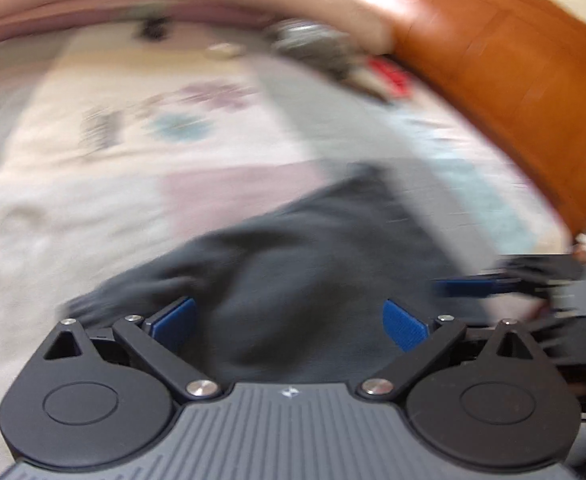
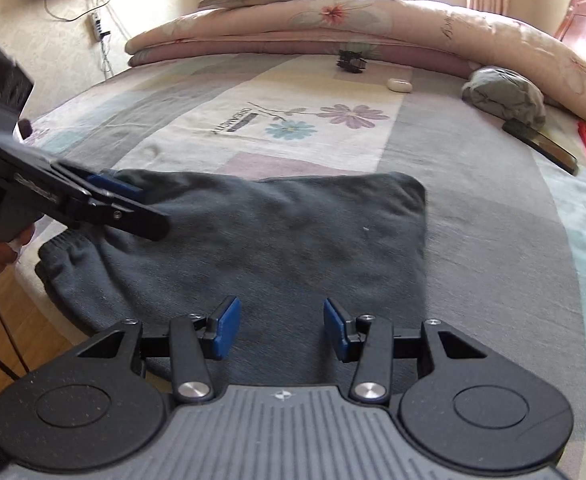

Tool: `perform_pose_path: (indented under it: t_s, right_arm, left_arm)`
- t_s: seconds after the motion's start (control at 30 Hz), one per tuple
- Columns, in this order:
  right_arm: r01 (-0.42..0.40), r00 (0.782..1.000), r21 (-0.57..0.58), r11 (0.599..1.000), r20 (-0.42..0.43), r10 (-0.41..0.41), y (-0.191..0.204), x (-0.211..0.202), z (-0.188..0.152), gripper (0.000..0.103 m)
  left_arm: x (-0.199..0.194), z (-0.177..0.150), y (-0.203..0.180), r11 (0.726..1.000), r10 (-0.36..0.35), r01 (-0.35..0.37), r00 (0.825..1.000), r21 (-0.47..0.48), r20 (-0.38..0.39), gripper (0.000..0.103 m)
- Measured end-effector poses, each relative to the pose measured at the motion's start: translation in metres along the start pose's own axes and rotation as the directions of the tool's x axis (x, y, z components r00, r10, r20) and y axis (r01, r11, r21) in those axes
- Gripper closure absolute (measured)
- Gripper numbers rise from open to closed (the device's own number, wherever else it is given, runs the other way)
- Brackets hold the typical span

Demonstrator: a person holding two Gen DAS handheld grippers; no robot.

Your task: Fold clothes

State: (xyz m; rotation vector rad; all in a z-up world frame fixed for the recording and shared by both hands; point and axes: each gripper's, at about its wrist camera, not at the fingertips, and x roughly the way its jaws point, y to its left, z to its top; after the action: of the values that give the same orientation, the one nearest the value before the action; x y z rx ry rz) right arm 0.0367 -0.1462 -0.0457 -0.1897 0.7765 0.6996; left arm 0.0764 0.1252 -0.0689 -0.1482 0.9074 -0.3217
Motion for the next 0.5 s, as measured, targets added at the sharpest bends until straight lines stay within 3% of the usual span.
perform_pose_path:
  t_s: [0.1,0.23,0.3,0.37,0.43,0.5]
  right_arm:
    - [0.016,1.0,0.034,0.999,0.005,-0.016,-0.012,-0.007,-0.007,0.052]
    - [0.012,0.999,0.069,0.998,0.033,-0.014,-0.021,-0.021,-0.011,0.052]
    - [-0.005,0.999,0.065,0.998,0.043,0.002,-0.019,-0.024,-0.013,0.051]
    - [-0.005,1.0,0.07,0.998,0.015,0.004,-0.018,-0.017,-0.017,0.051]
    - [0.008,1.0,0.078,0.997,-0.029,-0.006,-0.017,-0.011,-0.027,0.051]
    - [0.001,1.0,0.073,0.997,-0.019,0.0,-0.015,-0.019,-0.038,0.05]
  left_arm:
    - [-0.019,-0.012,0.018,0.996,-0.078,0.079,0.996,-0.028,0.04,0.007]
    - [-0.038,-0.015,0.007,0.999,-0.049,0.05,0.998,-0.019,0.05,0.005]
    - [-0.038,-0.011,-0.003,0.997,-0.082,0.082,0.995,0.0,0.056,0.003]
    - [-0.031,-0.01,-0.013,0.993,-0.117,0.116,0.992,0.009,0.048,0.003]
    - [-0.021,-0.013,-0.017,0.995,-0.102,0.102,0.995,0.01,0.022,0.003]
    - [-0.013,-0.017,-0.016,0.996,-0.085,0.085,0.996,0.005,0.006,0.003]
